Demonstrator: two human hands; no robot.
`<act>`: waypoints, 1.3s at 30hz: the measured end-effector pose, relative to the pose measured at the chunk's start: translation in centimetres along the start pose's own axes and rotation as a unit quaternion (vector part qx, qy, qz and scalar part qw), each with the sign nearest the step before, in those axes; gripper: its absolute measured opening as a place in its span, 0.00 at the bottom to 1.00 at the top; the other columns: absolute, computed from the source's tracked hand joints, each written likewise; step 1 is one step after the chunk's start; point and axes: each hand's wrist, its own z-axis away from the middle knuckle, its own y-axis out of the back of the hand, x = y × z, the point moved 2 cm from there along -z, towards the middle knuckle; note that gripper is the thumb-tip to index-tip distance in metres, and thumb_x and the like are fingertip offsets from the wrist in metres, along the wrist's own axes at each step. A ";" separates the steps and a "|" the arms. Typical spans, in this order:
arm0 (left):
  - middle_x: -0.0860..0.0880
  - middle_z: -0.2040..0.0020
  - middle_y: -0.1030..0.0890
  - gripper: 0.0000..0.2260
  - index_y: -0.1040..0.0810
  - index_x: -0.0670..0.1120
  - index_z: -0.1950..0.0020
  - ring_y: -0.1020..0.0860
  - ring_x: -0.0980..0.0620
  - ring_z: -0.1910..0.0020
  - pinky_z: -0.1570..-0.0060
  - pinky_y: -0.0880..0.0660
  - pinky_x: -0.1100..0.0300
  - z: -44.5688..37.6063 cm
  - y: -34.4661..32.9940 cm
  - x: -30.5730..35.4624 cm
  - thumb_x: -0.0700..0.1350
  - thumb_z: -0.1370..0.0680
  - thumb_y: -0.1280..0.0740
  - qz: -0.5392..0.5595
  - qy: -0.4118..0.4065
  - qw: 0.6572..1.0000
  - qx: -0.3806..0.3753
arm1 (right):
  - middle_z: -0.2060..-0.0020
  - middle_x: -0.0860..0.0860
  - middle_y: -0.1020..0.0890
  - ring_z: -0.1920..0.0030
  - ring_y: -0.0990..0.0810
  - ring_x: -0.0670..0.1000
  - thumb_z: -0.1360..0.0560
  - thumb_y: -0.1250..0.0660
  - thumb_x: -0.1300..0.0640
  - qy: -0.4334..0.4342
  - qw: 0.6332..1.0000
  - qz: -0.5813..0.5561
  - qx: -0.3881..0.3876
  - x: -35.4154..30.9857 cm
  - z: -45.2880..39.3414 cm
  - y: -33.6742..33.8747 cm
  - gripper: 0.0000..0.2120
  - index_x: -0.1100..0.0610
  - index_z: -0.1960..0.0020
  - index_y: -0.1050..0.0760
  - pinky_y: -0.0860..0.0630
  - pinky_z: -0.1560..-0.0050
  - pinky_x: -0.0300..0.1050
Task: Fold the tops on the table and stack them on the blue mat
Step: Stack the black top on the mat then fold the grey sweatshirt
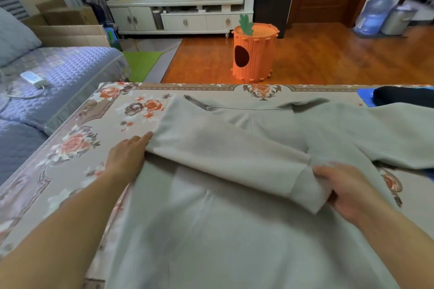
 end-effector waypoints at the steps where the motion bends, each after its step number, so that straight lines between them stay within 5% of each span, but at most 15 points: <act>1: 0.48 0.34 0.24 0.25 0.40 0.58 0.20 0.24 0.42 0.37 0.42 0.24 0.47 -0.2 0.0 0.0 0.46 0.17 0.42 -0.003 -0.011 1.000 -0.021 | 0.62 0.59 0.17 0.63 0.19 0.57 0.23 0.37 0.70 -0.019 0.998 0.059 0.000 1.4 -0.1 0.5 0.06 0.62 0.50 0.23 0.21 0.66 0.47; 4: 0.45 0.24 0.36 0.29 0.50 0.58 0.17 0.33 0.39 0.28 0.31 0.31 0.41 -1.8 0.9 0.2 0.49 0.18 0.44 -0.037 -0.016 0.980 -0.196 | 0.46 0.60 0.18 0.52 0.18 0.60 0.24 0.35 0.65 0.047 0.964 0.256 0.050 1.8 -0.9 1.4 0.11 0.58 0.42 0.24 0.18 0.53 0.56; 6: 0.43 0.18 0.47 0.30 0.52 0.55 0.17 0.43 0.35 0.22 0.25 0.41 0.37 -3.1 2.3 1.1 0.50 0.18 0.44 -0.094 -0.008 0.962 -0.258 | 0.40 0.54 0.21 0.42 0.22 0.59 0.24 0.35 0.60 0.189 0.887 0.404 0.121 -0.4 -0.8 0.8 0.17 0.55 0.35 0.27 0.25 0.41 0.53; 8: 0.43 0.17 0.50 0.29 0.48 0.51 0.17 0.47 0.37 0.20 0.24 0.44 0.39 -4.4 4.3 3.6 0.50 0.17 0.42 -0.107 -0.037 0.978 -0.175 | 0.37 0.57 0.22 0.38 0.25 0.61 0.23 0.36 0.56 0.333 0.820 0.451 0.113 -2.5 -0.6 -1.8 0.21 0.57 0.31 0.27 0.31 0.37 0.52; 11: 0.45 0.17 0.48 0.27 0.47 0.48 0.17 0.48 0.43 0.19 0.22 0.45 0.46 -6.8 5.1 8.4 0.54 0.15 0.47 0.019 -0.086 0.994 -0.070 | 0.35 0.60 0.22 0.33 0.25 0.64 0.24 0.46 0.43 0.465 0.711 0.527 -0.019 -3.1 -1.9 -8.0 0.29 0.59 0.33 0.23 0.37 0.29 0.49; 14: 0.48 0.16 0.52 0.29 0.50 0.49 0.17 0.54 0.45 0.18 0.20 0.52 0.44 -8.9 3.2 10.8 0.60 0.15 0.54 0.060 -0.064 0.993 -0.074 | 0.20 0.51 0.43 0.20 0.48 0.56 0.28 0.63 0.33 0.418 0.632 0.641 -0.123 -1.8 -4.5 -12.2 0.41 0.48 0.20 0.42 0.50 0.21 0.55; 18: 0.50 0.16 0.53 0.30 0.52 0.53 0.17 0.55 0.46 0.18 0.21 0.52 0.41 -12.5 -0.5 9.4 0.64 0.17 0.58 0.067 -0.054 0.992 -0.095 | 0.19 0.41 0.58 0.20 0.62 0.48 0.27 0.65 0.32 0.373 0.642 0.657 -0.128 1.5 -7.1 -11.5 0.39 0.43 0.18 0.55 0.60 0.21 0.53; 29: 0.48 0.16 0.52 0.28 0.53 0.62 0.19 0.53 0.38 0.18 0.23 0.56 0.34 -18.1 -2.2 7.2 0.65 0.20 0.59 0.084 0.058 0.988 -0.114 | 0.21 0.44 0.67 0.23 0.73 0.47 0.20 0.57 0.34 0.371 0.668 0.640 -0.089 2.1 -7.1 -11.5 0.32 0.40 0.19 0.60 0.63 0.21 0.51; 33: 0.44 0.17 0.63 0.28 0.55 0.54 0.17 0.63 0.37 0.19 0.24 0.64 0.35 -15.4 0.7 11.9 0.60 0.17 0.58 0.027 0.055 0.995 -0.078 | 0.19 0.47 0.64 0.21 0.68 0.48 0.22 0.60 0.32 0.361 0.670 0.642 -0.098 2.3 -7.2 -11.6 0.34 0.43 0.18 0.59 0.63 0.21 0.51; 36: 0.47 0.16 0.57 0.29 0.52 0.52 0.17 0.59 0.42 0.18 0.22 0.60 0.39 -7.8 1.9 16.5 0.60 0.16 0.55 0.116 -0.012 0.993 -0.026 | 0.19 0.48 0.61 0.20 0.65 0.50 0.22 0.59 0.33 0.370 0.670 0.634 -0.105 2.2 -7.4 -11.6 0.35 0.44 0.18 0.55 0.62 0.21 0.52; 39: 0.50 0.16 0.53 0.33 0.51 0.57 0.17 0.56 0.46 0.18 0.21 0.55 0.45 0.8 1.3 20.1 0.66 0.21 0.63 0.158 -0.103 0.981 -0.039 | 0.20 0.55 0.43 0.20 0.46 0.58 0.18 0.53 0.42 0.407 0.686 0.598 -0.082 2.1 -7.2 -11.4 0.28 0.51 0.22 0.36 0.47 0.22 0.56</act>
